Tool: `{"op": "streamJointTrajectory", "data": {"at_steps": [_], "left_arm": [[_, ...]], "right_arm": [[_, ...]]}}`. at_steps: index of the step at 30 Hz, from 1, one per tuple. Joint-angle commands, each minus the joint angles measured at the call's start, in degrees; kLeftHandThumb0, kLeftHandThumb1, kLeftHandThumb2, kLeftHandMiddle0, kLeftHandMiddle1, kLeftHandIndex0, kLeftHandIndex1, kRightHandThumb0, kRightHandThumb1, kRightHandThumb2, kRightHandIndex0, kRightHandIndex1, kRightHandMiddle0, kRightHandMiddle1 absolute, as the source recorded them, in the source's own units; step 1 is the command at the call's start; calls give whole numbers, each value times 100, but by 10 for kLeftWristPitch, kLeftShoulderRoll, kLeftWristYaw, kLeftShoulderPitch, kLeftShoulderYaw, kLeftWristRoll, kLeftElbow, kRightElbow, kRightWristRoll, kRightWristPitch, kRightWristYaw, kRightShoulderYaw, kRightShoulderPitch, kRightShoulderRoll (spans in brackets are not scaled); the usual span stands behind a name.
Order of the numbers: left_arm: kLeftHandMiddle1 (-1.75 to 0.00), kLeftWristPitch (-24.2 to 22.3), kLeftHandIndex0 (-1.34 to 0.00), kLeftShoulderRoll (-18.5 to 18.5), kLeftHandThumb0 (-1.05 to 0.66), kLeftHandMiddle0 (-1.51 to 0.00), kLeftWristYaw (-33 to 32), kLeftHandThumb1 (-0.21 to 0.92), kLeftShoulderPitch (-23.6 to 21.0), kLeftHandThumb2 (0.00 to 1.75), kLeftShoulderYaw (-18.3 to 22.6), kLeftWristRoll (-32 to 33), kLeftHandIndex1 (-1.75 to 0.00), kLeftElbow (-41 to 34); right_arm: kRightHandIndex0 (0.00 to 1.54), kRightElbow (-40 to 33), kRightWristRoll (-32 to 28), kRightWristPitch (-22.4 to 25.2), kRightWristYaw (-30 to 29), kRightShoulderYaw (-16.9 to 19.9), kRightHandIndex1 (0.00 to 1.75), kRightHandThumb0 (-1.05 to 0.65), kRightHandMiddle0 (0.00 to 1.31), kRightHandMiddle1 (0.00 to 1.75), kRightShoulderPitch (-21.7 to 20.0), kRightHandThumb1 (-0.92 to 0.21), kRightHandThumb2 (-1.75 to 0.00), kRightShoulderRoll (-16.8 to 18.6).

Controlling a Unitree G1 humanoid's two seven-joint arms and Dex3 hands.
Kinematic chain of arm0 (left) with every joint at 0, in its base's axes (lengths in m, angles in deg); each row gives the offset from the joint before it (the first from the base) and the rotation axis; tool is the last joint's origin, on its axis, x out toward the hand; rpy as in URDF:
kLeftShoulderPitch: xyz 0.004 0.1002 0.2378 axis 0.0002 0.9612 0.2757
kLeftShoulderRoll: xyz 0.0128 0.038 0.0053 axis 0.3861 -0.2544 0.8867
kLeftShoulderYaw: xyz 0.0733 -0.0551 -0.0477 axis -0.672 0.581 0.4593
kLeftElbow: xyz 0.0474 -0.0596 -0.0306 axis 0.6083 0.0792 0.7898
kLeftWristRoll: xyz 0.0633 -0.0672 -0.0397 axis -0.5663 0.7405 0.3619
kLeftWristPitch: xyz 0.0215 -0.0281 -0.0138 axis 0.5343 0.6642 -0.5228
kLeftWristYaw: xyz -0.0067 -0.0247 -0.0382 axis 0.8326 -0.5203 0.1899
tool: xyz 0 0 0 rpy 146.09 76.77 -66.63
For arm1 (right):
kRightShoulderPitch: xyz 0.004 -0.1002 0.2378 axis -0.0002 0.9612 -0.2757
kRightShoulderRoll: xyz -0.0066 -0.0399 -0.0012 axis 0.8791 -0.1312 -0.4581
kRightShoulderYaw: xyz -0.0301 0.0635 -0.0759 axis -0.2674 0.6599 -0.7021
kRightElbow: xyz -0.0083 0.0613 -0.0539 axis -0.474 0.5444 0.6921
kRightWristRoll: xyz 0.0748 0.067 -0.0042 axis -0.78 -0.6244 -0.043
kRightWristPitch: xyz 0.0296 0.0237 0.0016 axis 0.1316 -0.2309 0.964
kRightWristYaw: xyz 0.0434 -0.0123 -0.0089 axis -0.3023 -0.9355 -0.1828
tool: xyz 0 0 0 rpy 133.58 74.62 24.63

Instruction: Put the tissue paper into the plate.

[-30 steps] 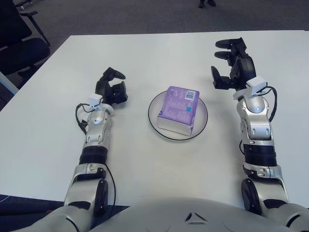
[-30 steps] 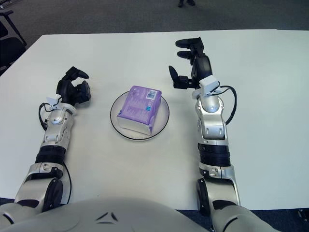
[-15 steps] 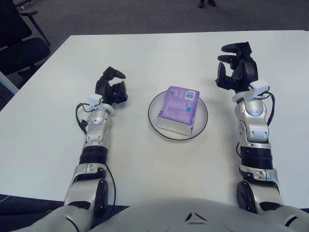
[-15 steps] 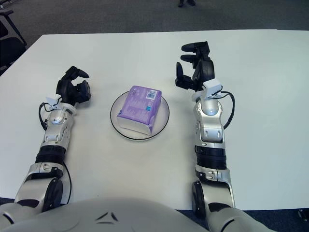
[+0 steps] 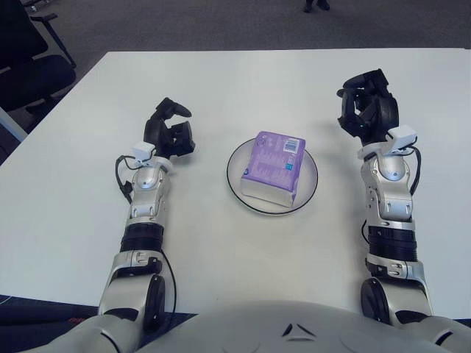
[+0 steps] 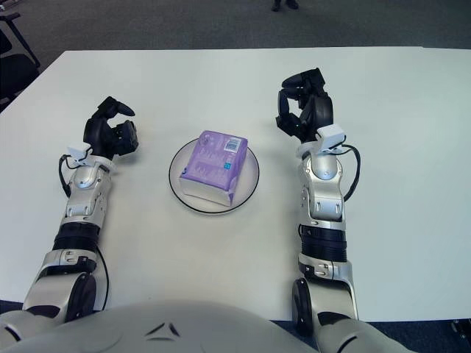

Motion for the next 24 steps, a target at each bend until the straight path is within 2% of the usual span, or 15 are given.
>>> {"op": "streamJointTrajectory", "data": {"at_steps": [1, 8, 12, 15, 21, 24], "left_arm": [[-175, -6, -59, -44, -47, -131, -11, 35, 114, 128, -7, 3, -175, 45], [-175, -11, -59, -48, -47, -131, -13, 35, 118, 128, -7, 4, -175, 34], [-175, -11, -58, -51, -47, -131, -10, 35, 121, 127, -6, 7, -175, 28], [-175, -11, -58, -52, -47, -131, -10, 35, 122, 127, -6, 7, -175, 25], [-175, -10, -59, -54, -47, -132, -13, 34, 125, 129, -7, 4, -175, 21], [-175, -12, -60, -54, -47, -132, -15, 34, 124, 129, -7, 2, -175, 20]], "right_arm": [[60, 48, -20, -18, -1, 9, 145, -2, 34, 175, 46, -49, -102, 18], [75, 114, -18, -50, -1, 11, 152, -1, 42, 175, 38, -27, -131, 16], [79, 123, -13, -45, -14, 10, 155, -1, 47, 175, 45, -20, -140, 21], [81, 117, -8, -25, -31, 8, 158, -1, 50, 175, 54, -16, -145, 26], [81, 113, -9, -13, -42, -4, 169, -1, 55, 175, 71, -8, -158, 34], [86, 118, -9, -11, -45, -9, 173, -1, 62, 175, 78, 0, -168, 37]]}}
